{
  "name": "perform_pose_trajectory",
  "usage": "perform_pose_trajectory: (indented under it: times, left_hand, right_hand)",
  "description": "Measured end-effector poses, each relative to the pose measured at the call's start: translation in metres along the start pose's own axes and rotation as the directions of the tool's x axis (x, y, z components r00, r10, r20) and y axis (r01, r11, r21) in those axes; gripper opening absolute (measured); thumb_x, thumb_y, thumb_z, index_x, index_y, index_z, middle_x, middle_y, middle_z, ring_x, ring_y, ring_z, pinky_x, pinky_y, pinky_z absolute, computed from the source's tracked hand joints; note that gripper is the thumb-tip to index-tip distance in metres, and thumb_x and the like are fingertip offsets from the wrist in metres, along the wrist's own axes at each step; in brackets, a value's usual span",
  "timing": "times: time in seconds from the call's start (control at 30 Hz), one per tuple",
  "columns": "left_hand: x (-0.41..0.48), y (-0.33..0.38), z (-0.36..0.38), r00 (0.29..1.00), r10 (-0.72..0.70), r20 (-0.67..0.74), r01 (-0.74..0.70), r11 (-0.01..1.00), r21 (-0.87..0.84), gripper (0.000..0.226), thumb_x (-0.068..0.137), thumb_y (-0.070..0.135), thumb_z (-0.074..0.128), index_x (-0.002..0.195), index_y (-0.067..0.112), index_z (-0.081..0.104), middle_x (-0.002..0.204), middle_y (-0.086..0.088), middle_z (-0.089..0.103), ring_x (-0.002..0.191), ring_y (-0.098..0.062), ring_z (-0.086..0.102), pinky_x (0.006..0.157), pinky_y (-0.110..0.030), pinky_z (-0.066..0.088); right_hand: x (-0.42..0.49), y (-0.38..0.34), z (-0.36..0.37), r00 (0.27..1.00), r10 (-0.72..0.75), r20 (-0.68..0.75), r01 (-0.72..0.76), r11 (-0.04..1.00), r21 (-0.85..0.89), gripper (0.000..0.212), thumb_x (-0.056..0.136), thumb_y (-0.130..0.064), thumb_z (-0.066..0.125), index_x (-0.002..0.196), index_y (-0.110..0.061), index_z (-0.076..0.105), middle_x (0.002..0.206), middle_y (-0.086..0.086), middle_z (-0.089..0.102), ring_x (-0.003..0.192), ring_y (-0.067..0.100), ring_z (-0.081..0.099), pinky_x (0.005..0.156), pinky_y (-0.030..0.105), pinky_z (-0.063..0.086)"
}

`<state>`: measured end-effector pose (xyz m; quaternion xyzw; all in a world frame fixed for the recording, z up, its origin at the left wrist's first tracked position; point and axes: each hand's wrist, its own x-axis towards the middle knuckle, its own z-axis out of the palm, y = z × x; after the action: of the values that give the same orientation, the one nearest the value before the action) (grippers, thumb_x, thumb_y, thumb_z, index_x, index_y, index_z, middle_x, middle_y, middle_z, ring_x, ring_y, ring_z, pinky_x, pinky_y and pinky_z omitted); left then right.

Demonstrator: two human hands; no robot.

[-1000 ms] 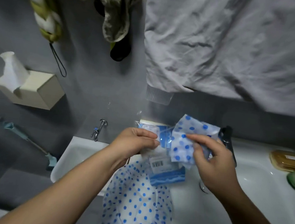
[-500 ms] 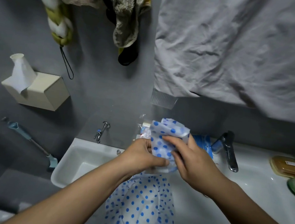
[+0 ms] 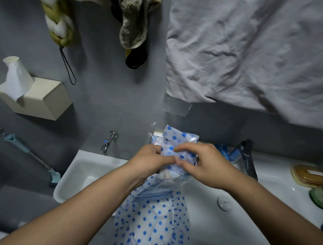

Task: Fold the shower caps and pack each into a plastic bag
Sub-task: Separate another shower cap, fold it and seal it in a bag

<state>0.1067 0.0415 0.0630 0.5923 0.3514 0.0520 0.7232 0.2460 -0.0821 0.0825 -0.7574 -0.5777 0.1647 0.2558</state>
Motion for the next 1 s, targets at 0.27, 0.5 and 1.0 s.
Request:
perform_pose_trajectory:
  times: [0.27,0.5,1.0]
  left_hand:
    - [0.008,-0.001,-0.002,1.0,0.02,-0.024,-0.019,1.0,0.013,0.026,0.093,0.02,0.065,0.096,-0.003,0.074,0.076,-0.01,0.073,0.059,-0.017,0.065,0.057,-0.025,0.051]
    - [0.014,-0.001,-0.003,0.998,0.047,-0.033,-0.045,0.998,0.046,0.019,0.088,0.0,0.065,0.105,0.0,0.074,0.101,-0.021,0.076,0.081,-0.025,0.072,0.066,-0.03,0.057]
    - [0.01,0.002,0.0,0.98,0.159,0.122,-0.154,0.987,-0.053,0.033,0.082,0.006,0.077,0.113,0.0,0.07,0.111,-0.023,0.073,0.094,-0.027,0.072,0.088,-0.036,0.057]
  right_hand:
    - [-0.001,0.006,-0.004,0.993,0.118,0.031,-0.119,0.992,0.041,0.032,0.07,-0.042,0.082,0.099,-0.038,0.067,0.105,-0.013,0.052,0.088,-0.003,0.055,0.081,0.018,0.043]
    - [-0.002,0.005,-0.003,0.994,0.111,-0.015,-0.106,0.972,0.212,0.014,0.09,-0.039,0.06,0.096,-0.036,0.072,0.109,-0.005,0.051,0.084,0.01,0.064,0.069,0.034,0.061]
    - [0.006,0.001,-0.009,0.999,0.029,-0.017,-0.029,1.0,0.002,0.01,0.082,-0.022,0.06,0.09,-0.028,0.063,0.083,-0.011,0.064,0.078,0.007,0.059,0.068,0.026,0.046]
